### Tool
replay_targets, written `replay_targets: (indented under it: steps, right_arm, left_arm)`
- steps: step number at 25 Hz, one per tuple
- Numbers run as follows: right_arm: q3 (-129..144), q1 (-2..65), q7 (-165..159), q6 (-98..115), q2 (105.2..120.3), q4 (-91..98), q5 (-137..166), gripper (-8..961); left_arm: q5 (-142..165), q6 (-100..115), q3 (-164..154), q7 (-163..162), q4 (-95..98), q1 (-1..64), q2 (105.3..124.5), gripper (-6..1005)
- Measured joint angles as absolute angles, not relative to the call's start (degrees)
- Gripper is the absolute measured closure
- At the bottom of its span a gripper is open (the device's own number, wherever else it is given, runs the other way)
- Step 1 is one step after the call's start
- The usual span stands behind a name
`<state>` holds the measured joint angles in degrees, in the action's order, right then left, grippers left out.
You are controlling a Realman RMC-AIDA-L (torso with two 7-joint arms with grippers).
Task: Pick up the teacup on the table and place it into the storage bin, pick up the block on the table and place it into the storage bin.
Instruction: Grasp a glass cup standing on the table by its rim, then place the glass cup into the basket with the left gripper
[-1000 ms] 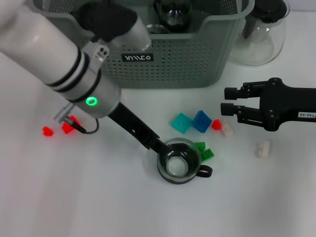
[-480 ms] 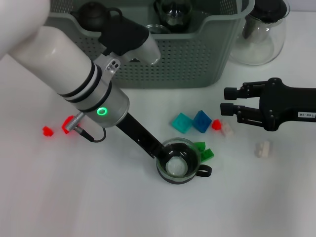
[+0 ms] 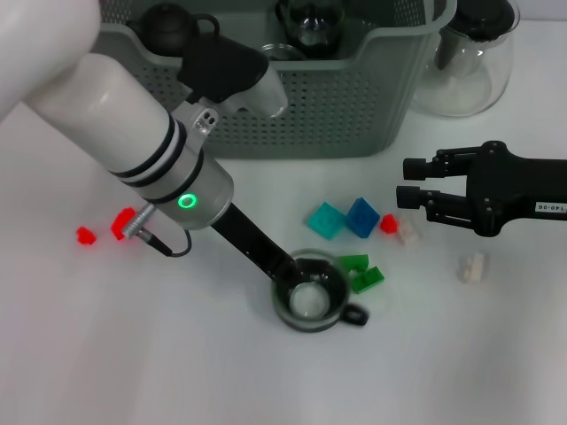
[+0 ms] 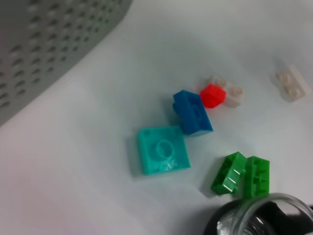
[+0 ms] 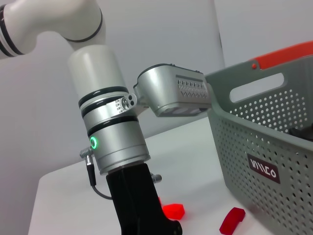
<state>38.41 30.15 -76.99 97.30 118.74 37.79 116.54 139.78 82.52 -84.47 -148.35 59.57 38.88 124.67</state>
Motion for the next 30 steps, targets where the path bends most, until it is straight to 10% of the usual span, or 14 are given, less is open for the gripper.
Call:
replay_targets:
  steps: [13,30]
  right_arm:
    - [38.41,30.10,-76.99,97.36,118.66,37.70,116.53,528]
    - [38.41,29.87,-76.97,97.48,118.79,36.88,116.47,529]
  left_arm:
    - [135.74,94.22,-66.98,-138.16,58.69,38.69,123.95,926]
    - [109.08,93.45,-40.12,-126.75,58.10,48.37,116.73,953]
